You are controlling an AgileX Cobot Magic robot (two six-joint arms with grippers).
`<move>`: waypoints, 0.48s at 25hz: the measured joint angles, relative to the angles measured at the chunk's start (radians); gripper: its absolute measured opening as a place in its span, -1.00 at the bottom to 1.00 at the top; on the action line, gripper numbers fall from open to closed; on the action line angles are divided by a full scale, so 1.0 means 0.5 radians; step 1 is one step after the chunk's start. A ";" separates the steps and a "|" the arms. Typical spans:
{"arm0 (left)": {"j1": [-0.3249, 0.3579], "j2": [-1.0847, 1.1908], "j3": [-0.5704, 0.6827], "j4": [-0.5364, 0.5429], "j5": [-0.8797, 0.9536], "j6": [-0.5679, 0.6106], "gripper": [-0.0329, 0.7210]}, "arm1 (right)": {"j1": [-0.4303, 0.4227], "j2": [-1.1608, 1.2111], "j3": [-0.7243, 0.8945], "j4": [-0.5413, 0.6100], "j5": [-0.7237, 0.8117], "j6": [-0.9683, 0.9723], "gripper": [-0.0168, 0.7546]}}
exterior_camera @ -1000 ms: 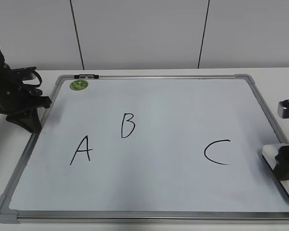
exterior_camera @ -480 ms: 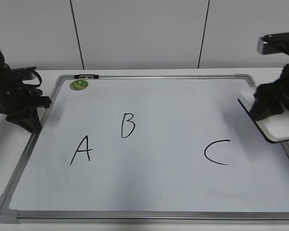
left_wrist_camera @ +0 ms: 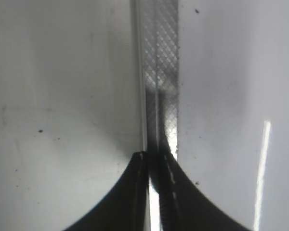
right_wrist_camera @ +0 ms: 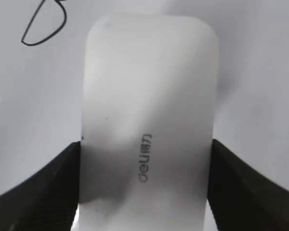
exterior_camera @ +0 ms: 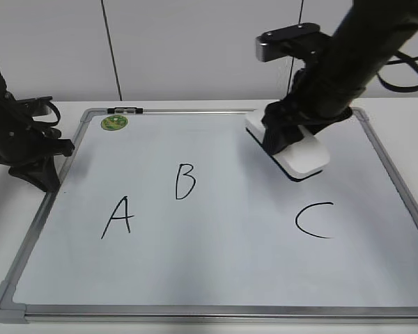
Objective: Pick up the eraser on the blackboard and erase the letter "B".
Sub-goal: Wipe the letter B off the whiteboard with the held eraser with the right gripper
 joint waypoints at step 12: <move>0.000 0.000 0.000 -0.004 0.015 0.000 -0.80 | 0.247 0.572 -0.576 -0.011 0.081 0.000 0.46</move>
